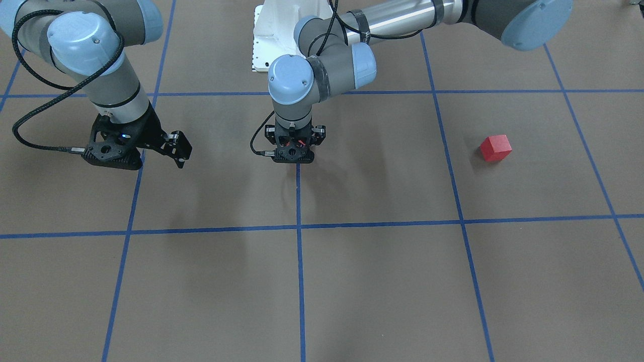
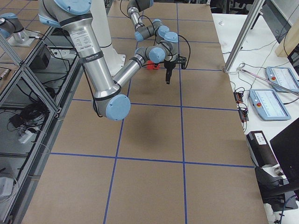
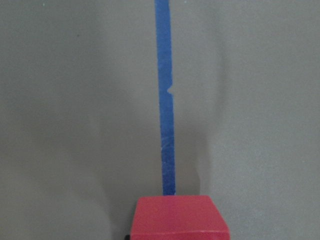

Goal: Form red blocks into L shape at center
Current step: 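Lower the red cube against the center cube, farther from the robot, adjusting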

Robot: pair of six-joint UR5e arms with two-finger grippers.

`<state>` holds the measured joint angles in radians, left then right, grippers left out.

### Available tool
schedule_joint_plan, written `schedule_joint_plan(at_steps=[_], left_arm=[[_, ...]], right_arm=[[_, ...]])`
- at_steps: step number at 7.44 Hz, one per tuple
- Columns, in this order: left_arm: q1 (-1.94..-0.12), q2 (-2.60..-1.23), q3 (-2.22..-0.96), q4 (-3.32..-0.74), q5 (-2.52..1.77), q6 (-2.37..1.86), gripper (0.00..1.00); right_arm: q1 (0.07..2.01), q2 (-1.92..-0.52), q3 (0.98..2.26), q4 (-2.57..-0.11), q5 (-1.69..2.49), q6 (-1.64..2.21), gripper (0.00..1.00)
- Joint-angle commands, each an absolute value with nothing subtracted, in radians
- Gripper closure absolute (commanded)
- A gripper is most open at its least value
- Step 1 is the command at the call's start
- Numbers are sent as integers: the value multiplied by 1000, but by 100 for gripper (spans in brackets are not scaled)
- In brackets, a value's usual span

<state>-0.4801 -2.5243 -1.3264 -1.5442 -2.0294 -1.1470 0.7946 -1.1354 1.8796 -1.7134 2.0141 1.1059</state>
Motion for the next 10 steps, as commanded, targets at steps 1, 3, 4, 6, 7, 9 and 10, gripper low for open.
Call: schedule_joint_plan(at_steps=[1,3,4,6,7,9,10], left_arm=[[-480,-2523,-1327,-1545,-2029,-1153,100],[-480,-2525,-1327,-1545,-2029,-1157,100],[-480,-2523,-1327,-1545,-2029,-1158,100],[-480,-2523,-1327,-1545,-2029,-1158,100],[-480,-2523,-1327,-1545,-2029,-1167,100],[-480,-2523,-1328,-1545,-2029,-1178,100],[-479,-2523,-1328,-1546,-2029,-1178,100]], right_arm=[[795,-1137,1879,-1713,2014,1106,1],[795,-1137,1879,-1713,2014,1104,1],[795,-1135,1879,-1713,2014,1104,1],[795,-1135,1879,-1713,2014,1106,1],[795,-1134,1879,-1713,2014,1104,1],[795,-1134,1879,-1713,2014,1104,1],[795,-1132,1879,-1713,2014,1106,1]])
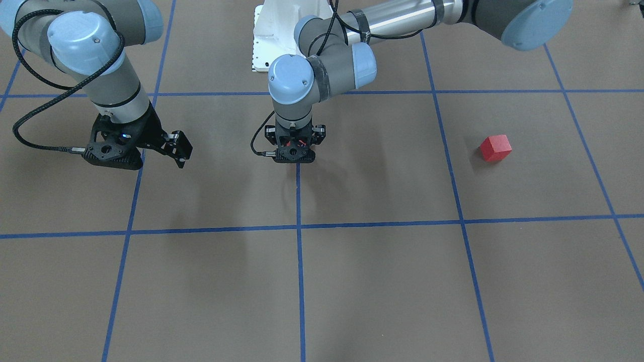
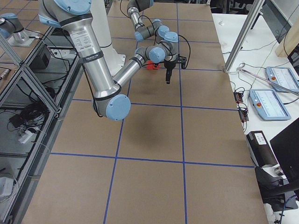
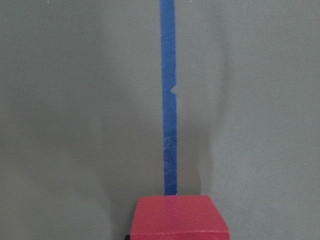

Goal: Form red blocks into L shape at center
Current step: 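Lower the red cube against the center cube, farther from the robot, adjusting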

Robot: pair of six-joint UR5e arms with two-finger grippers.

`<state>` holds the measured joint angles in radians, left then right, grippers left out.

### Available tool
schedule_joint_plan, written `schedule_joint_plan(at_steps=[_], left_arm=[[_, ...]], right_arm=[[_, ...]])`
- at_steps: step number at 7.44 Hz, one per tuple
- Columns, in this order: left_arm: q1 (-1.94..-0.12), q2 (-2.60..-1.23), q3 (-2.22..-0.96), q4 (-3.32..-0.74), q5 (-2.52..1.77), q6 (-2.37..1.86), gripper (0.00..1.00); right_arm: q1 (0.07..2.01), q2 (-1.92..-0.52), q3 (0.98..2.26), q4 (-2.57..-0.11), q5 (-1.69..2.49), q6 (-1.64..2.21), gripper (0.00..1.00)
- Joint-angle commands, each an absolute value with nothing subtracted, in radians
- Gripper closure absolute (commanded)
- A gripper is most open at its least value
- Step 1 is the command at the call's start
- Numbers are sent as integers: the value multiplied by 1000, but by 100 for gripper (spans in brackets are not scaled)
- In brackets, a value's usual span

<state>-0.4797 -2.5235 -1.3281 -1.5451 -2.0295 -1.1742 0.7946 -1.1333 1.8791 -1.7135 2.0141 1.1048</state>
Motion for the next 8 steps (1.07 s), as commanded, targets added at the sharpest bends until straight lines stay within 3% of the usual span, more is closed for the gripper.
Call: schedule_joint_plan(at_steps=[1,4,8], left_arm=[[-480,-2523,-1328,-1546,-2029,-1178,100],[-479,-2523,-1328,-1546,-2029,-1178,86],[-480,-2523,-1328,-1546,-2029,-1178,85]], right_arm=[[795,-1132,1879,-1713,2014,1104,1],[796,-1132,1879,-1713,2014,1106,1],[795,-1131,1879,-1713,2016,1106,1]])
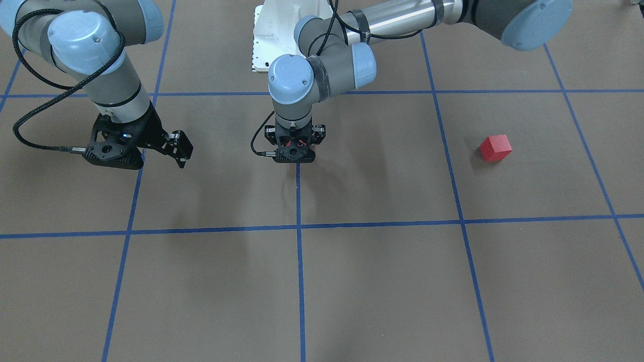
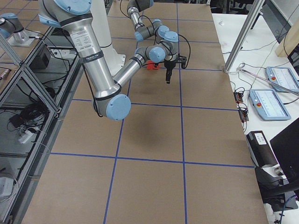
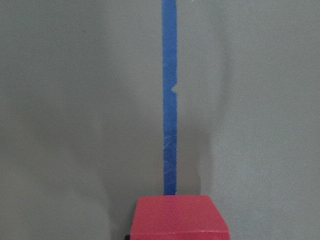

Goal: Form red blocks into L shape at center
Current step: 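Lower the red cube against the center cube, farther from the robot, adjusting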

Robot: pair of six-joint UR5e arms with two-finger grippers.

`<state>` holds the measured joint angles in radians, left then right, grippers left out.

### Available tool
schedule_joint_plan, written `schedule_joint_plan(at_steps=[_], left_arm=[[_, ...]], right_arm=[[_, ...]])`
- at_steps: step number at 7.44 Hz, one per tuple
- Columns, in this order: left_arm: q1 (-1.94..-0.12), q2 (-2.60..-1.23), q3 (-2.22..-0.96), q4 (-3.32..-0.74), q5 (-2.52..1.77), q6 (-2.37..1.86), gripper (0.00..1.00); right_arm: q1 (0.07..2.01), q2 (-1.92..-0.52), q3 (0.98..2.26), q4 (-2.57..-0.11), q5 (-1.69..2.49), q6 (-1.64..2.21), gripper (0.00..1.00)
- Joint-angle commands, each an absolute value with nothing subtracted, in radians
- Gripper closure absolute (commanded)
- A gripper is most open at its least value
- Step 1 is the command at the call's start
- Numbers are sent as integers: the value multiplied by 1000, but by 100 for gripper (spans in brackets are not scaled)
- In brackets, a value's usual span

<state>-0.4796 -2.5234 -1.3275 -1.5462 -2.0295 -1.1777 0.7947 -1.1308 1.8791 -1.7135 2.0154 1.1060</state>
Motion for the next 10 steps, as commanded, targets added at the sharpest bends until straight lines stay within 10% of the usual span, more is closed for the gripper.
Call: schedule_joint_plan(at_steps=[1,5,7,10], left_arm=[[-480,-2523,-1328,-1546,-2029,-1178,85],[-480,-2522,-1328,-1545,-2029,-1178,84],[-479,-2522,-1327,-1546,-2029,-1177,36],[-479,-2522,-1327,-1546,-2026,-1177,0]], right_arm=[[795,-1131,1881,-1713,2016,1106,1],[795,-1131,1887,-1713,2017,1108,1],[796,-1131,1887,-1715,2017,1106,1],[795,-1131,1887,-1715,2017,1106,1]])
